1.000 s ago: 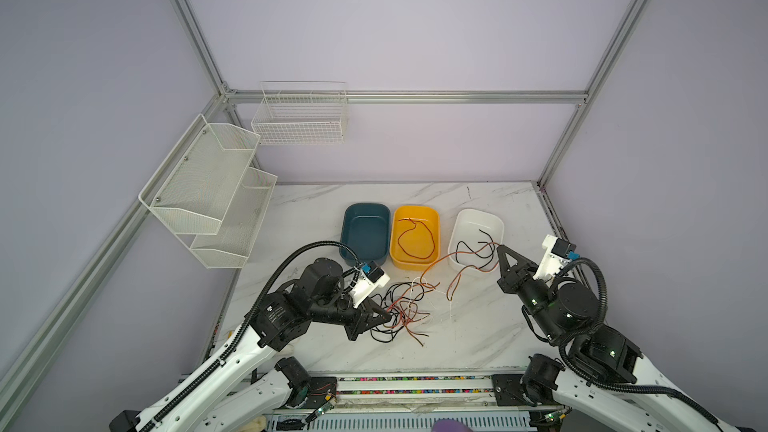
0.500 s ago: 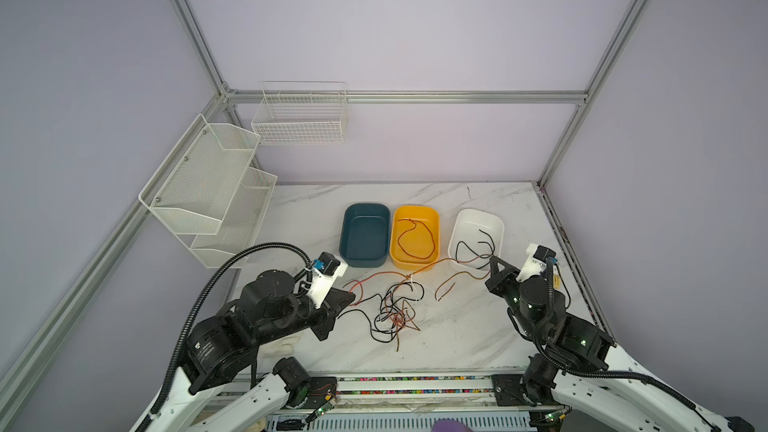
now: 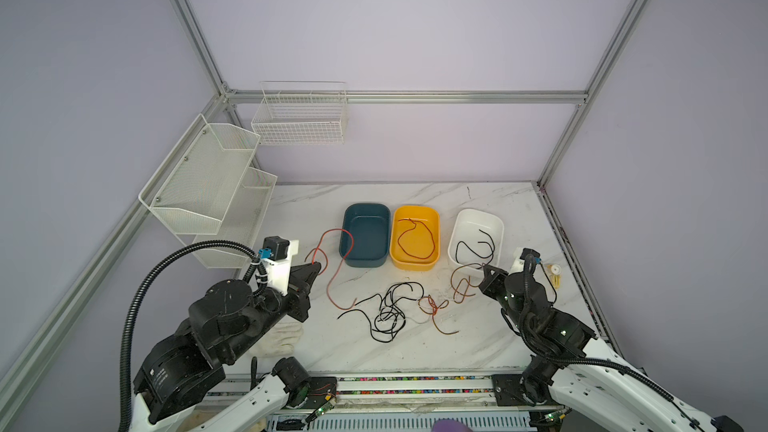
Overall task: Untangle the cables
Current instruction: 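Carry the red wire over the yellow tub with the left gripper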
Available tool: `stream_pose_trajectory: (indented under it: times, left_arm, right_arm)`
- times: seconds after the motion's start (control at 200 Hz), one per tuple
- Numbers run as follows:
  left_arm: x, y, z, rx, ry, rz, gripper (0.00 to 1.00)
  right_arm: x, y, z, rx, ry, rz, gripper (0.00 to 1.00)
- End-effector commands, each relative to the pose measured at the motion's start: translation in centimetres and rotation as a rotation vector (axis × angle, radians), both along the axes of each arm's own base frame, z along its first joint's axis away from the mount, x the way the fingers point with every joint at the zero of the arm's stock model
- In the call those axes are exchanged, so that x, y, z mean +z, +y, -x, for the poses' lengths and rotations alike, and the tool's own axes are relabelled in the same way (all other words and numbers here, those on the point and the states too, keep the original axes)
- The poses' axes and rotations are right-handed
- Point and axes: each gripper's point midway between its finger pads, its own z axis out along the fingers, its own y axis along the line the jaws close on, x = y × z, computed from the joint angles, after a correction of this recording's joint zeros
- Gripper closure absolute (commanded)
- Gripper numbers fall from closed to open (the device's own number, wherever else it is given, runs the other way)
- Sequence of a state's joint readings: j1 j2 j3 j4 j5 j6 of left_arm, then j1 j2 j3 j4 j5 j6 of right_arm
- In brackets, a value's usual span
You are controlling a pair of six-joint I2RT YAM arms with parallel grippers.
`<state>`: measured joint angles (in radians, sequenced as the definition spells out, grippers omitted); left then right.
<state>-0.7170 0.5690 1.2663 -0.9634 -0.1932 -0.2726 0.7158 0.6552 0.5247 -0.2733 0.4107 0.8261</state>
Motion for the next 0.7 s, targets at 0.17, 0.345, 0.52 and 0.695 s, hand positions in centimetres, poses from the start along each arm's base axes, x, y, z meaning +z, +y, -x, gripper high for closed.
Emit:
stream_pose_trajectory:
  times: [0.17, 0.345, 0.52, 0.695]
  left_arm:
    - [5.6, -4.0, -1.4, -0.119, -0.092, 0.122, 1.0]
    - [6.6, -7.6, -4.3, -0.177, -0.119, 0.078, 1.0]
    - [8.1, -11.7, -7.5, -0.244, -0.139, 0.058, 1.0]
    - [7.9, -15.1, -10.8, -0.296, -0.134, 0.06, 1.0]
  right_arm:
    - [1.4, 1.6, 0.0, 0.089, -0.06, -0.055, 1.0]
    - [1.7, 1.5, 0.1, 0.097, -0.08, -0.055, 1.0]
    - [2.7, 1.7, 0.5, 0.122, -0.127, -0.089, 1.0]
    - [4.0, 1.7, 1.1, 0.15, -0.164, -0.107, 1.0]
